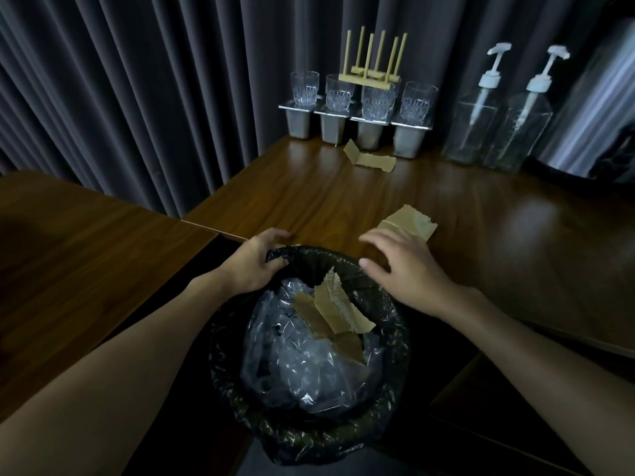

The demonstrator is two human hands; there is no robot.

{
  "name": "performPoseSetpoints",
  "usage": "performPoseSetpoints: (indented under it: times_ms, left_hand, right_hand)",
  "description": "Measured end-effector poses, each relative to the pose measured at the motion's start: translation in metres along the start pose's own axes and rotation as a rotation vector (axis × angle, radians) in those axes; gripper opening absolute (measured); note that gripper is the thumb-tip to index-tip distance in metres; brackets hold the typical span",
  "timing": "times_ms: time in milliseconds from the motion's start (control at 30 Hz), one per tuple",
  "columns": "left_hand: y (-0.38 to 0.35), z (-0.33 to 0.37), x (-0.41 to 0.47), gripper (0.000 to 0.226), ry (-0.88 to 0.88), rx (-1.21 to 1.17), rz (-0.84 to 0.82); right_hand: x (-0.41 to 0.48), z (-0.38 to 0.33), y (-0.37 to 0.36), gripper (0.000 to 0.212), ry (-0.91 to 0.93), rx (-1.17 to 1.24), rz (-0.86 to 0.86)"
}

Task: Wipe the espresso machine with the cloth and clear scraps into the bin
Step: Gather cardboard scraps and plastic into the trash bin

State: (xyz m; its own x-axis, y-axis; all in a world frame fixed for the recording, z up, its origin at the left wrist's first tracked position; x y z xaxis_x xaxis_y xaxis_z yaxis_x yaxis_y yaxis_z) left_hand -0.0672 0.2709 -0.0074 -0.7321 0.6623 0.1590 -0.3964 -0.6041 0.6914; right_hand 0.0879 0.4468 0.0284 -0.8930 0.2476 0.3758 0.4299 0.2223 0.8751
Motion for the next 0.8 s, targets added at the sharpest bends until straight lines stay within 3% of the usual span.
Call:
performPoseSetpoints:
  times_ms: [67, 167, 333, 467, 667, 800]
  left_hand:
    - [0.0, 0.0, 0.001, 0.049, 0.001, -0.002, -0.002]
    - [-0.001, -0.001, 0.001, 0.049, -0.001, -0.001, 0.005]
    - [0.0, 0.0, 0.002, 0.05, -0.015, 0.003, -0.008]
    - [0.004, -0.002, 0.003, 0.048, -0.039, 0.029, 0.0]
    - [0.03, -0.027, 0.002, 0.049, -0.011, 0.092, 0.043]
    - [0.042, -0.035, 0.0, 0.048, 0.018, 0.119, 0.06]
  right_hand:
    - [0.005, 0.033, -0.004, 0.058, -0.118, -0.125, -0.037]
    - [-0.001, 0.063, -0.019, 0.068, -0.259, -0.113, -0.156]
    - [0.0, 0.053, -0.015, 0.067, -0.178, -0.132, -0.09]
    - [-0.002, 0.052, -0.02, 0.065, -0.179, -0.135, -0.173]
    - [0.01, 0.044, -0.008, 0.035, -0.121, -0.206, -0.001]
    - [0.017, 0.023, 0.013, 0.015, -0.105, -0.195, 0.288]
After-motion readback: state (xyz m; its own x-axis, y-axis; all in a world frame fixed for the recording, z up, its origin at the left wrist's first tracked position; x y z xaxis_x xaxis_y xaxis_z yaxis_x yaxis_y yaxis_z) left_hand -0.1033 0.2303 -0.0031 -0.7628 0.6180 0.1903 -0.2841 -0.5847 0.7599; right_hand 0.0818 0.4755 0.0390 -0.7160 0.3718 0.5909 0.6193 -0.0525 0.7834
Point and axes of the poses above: each hand's wrist, its own x-axis towards the middle knuckle, its own y-axis out of the back of the hand, z = x × y, the point moved 8 cm from there along x, towards the middle knuckle, and after that the axes turned 10 degrees about z, right-handed, at the moved point
